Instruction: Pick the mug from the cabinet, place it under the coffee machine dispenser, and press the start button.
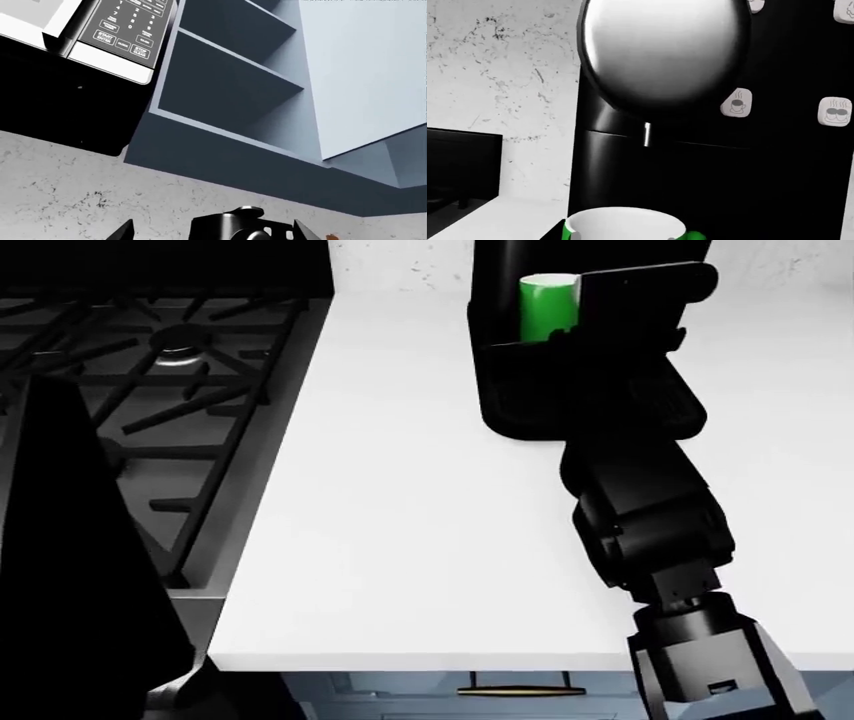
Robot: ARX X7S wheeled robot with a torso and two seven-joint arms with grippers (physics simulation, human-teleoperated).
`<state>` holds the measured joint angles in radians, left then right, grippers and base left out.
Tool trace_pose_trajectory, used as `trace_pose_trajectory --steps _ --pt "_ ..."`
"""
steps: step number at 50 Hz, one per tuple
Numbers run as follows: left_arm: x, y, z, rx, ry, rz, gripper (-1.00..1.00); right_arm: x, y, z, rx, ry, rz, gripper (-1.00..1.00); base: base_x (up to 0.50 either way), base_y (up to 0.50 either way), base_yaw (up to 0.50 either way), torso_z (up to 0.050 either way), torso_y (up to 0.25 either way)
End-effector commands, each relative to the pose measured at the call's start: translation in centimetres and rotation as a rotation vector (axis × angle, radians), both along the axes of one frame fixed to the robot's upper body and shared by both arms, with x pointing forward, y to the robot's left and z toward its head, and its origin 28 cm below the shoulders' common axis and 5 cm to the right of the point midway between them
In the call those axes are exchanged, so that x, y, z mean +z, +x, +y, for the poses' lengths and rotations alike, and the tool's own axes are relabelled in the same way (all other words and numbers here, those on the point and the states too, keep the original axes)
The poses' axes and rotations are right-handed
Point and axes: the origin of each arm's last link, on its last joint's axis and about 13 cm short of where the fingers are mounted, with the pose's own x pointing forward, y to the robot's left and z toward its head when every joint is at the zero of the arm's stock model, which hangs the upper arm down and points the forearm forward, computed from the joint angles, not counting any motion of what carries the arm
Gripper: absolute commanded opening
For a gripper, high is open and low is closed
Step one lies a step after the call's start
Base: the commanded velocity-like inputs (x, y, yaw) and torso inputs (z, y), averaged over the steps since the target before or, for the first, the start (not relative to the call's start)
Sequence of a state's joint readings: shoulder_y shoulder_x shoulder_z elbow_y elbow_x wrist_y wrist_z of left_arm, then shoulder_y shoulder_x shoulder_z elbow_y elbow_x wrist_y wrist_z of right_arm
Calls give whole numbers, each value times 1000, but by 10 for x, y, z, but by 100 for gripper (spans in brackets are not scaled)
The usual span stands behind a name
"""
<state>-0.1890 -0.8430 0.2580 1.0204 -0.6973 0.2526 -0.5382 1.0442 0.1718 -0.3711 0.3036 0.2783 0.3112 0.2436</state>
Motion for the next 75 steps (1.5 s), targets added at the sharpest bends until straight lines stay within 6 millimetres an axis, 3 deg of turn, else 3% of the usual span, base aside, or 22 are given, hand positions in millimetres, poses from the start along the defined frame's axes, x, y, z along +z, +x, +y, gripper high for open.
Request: trace_pose_trajectory --steps 1,10,19,33,44,57,69,75 --pt "0 -1 0 0 -3 -4 100 -13 3 -4 -21 -42 66 100 0 0 0 0 -12" --pt "0 0 0 2 -4 -9 100 -7 -2 -5 -30 -55 74 100 0 0 0 -1 -2" --pt "0 -1 0 4 -3 -16 100 14 -13 -5 -24 -37 21 100 0 0 0 0 0" --pt "0 0 -1 6 2 -22 100 37 -41 -6 40 -20 -15 100 0 0 0 0 0" --pt "0 2 -2 12 18 -16 100 36 -81 -16 82 -11 4 100 0 0 0 0 0" --pt "-3 6 -2 52 41 5 100 46 -150 -25 172 34 14 100 0 0 0 0 0" --pt "-3 10 -3 78 42 28 100 52 -188 -33 227 92 -4 100 0 0 0 0 0" --pt "-1 13 -4 84 41 35 100 60 -196 -38 212 119 -55 100 0 0 0 0 -2"
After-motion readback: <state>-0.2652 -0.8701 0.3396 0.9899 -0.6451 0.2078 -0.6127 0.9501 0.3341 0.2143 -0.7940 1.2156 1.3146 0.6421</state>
